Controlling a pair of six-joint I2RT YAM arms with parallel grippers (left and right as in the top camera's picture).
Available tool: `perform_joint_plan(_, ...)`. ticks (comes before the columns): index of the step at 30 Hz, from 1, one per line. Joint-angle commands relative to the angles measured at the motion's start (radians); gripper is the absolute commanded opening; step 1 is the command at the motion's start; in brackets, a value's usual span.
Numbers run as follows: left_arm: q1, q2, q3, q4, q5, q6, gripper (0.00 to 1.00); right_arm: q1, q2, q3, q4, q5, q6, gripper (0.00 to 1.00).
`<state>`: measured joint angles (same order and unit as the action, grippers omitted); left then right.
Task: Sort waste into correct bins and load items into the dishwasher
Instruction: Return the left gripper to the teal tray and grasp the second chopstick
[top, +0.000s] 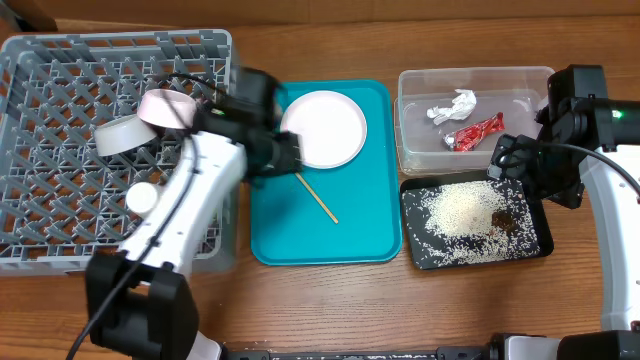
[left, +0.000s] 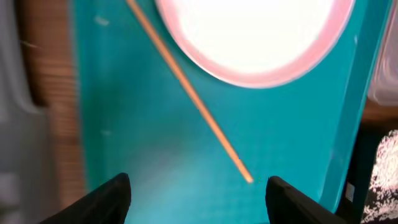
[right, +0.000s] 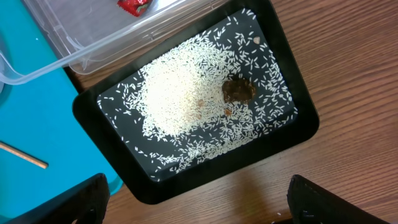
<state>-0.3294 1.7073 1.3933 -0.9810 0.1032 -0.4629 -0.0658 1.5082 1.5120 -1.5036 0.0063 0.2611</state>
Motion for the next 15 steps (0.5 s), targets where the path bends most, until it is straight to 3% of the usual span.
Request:
perform_joint_plan(1,-0.093,0.055,-0.064,0.049,-0.064,-0.182,0.70,-0.003,-0.007,0.021,0.005,0.000,0.001,0.93)
perform_joint_plan(12,-0.175,0.287,-0.077,0.138,-0.096,-0.280,0.69,-0.003,-0.007,0.021,0.005,-0.001,0.001,0.93)
perform_joint_plan(15,-0.169,0.313,-0.077,0.126,-0.097,-0.278,0.60,-0.003,-0.007,0.021,0.005,0.000,0.001,0.93)
